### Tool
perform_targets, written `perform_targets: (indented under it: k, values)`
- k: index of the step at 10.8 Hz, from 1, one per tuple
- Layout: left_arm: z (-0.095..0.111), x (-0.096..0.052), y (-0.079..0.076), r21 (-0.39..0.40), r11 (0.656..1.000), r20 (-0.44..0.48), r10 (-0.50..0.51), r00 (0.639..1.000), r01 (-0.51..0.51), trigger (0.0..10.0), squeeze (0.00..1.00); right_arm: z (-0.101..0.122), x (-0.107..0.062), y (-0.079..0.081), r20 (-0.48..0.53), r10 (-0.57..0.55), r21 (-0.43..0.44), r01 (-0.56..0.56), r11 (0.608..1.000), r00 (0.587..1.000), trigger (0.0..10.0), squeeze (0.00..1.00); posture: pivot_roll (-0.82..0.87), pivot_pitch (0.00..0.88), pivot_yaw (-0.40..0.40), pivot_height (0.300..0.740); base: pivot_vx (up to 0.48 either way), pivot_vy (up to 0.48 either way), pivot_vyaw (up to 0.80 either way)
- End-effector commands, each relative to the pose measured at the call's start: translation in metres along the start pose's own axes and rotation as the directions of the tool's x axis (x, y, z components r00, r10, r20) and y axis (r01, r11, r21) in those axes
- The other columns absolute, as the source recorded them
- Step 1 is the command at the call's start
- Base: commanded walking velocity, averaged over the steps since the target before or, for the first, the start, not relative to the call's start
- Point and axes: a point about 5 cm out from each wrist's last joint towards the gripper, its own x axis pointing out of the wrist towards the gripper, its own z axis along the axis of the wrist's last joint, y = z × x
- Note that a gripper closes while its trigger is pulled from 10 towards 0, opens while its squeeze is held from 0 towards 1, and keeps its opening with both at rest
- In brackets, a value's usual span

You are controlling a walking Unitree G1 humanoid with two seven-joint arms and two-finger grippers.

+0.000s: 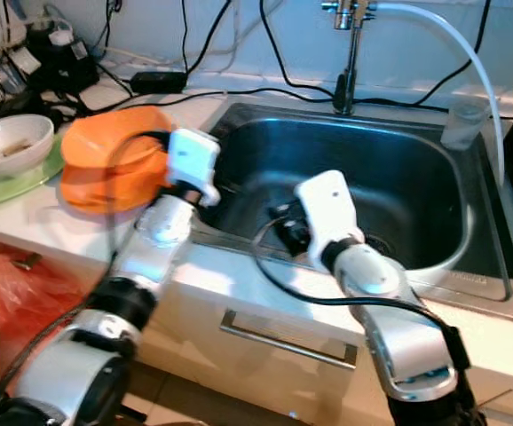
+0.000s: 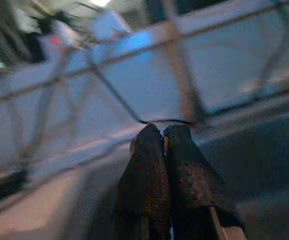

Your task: Kitchen organization

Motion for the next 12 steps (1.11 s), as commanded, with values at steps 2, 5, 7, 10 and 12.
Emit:
perform_targets:
  k: [2, 5, 7, 10, 12]
  values:
    - [-0.002, 0.005, -0.018, -0.052, 0.995, -0.013, -0.090, 0.996, 0.089, 0.0, 0.00, 0.002, -0.008, -0.005, -0.011, -0.039, 0.003, 0.039, 0.999, 0.999, 10.0, 0.00, -0.32, 0.000, 0.136, 0.740, 0.000, 0.000, 0.00]
    - [-0.009, 0.009, -0.039, -0.148, 0.978, -0.070, -0.158, 0.985, 0.146, 0.0, 0.00, 0.001, -0.019, -0.017, -0.070, -0.075, 0.028, 0.077, 0.997, 0.995, 10.0, 0.00, -0.36, 0.000, 0.127, 0.740, 0.000, 0.000, 0.00]
    - [-0.012, 0.011, -0.050, -0.196, 0.968, -0.098, -0.179, 0.979, 0.158, 1.1, 0.00, -0.001, -0.023, -0.019, -0.114, -0.071, 0.015, 0.073, 0.997, 0.991, 10.0, 0.00, -0.37, 0.000, 0.117, 0.740, 0.000, 0.000, 0.00]
    - [-0.021, 0.008, -0.050, -0.237, 0.961, -0.152, -0.181, 0.972, 0.142, 3.6, 0.00, -0.003, -0.025, -0.013, -0.139, -0.023, 0.035, 0.028, 0.999, 0.990, 10.0, 0.00, -0.37, 0.000, 0.114, 0.740, 0.000, 0.000, 0.00]
    - [-0.024, 0.007, -0.048, -0.244, 0.960, -0.170, -0.182, 0.969, 0.138, 6.9, 0.00, 0.001, -0.024, -0.008, -0.112, 0.006, 0.043, -0.001, 0.999, 0.994, 10.0, 0.00, -0.36, 0.000, 0.112, 0.740, 0.000, 0.000, 0.00]
